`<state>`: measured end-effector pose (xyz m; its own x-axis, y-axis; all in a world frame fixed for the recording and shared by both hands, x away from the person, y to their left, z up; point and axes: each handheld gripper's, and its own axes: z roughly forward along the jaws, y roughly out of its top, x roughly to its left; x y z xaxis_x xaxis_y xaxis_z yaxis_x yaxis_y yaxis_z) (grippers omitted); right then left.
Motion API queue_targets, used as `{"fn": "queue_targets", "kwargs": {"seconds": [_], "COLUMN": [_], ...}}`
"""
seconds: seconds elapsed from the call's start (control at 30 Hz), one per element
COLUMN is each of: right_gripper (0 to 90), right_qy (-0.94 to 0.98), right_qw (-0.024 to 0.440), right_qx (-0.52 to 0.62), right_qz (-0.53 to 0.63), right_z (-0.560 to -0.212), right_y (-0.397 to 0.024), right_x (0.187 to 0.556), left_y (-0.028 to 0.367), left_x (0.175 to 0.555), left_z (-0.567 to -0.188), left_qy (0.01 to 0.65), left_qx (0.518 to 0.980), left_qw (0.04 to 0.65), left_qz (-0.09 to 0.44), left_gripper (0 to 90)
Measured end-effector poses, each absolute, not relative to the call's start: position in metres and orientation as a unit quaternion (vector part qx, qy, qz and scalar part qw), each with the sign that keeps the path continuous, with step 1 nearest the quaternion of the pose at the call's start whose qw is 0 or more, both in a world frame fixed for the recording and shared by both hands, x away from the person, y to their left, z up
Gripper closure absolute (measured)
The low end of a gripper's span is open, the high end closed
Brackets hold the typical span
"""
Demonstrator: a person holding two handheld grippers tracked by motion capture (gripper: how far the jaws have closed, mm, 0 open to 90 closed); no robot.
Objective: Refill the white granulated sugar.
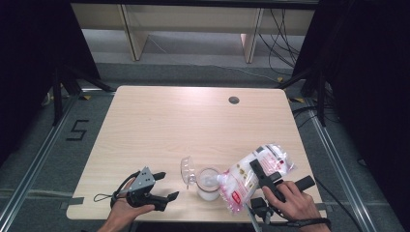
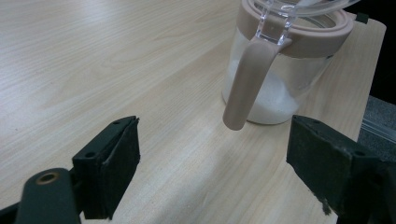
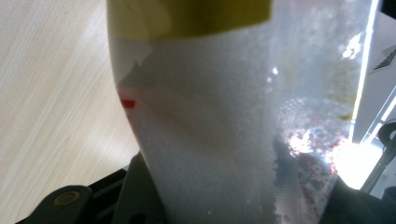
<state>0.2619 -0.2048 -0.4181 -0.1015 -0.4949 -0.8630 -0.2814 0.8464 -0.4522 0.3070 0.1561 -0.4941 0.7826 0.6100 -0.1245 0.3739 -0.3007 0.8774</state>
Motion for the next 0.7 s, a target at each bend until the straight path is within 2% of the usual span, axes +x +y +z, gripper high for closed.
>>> {"fn": "queue_targets", "kwargs": {"seconds": [0.7], "right_gripper": [62.6], "right_qy": [0.738], "right_qw": [0.616], "right_qx": [-0.263], "right_qz": [-0.088], "right_z": [-0.4182], "right_y": [-0.2052], "right_x": [0.2618], "left_y": [0.1562], "left_x": [0.307], "left_z": [-0.4941], "left_qy": [0.308], "left_qx": [0.798], "left_qw": [0.504], "left_qz": [0.117], "left_gripper": [16.9]}}
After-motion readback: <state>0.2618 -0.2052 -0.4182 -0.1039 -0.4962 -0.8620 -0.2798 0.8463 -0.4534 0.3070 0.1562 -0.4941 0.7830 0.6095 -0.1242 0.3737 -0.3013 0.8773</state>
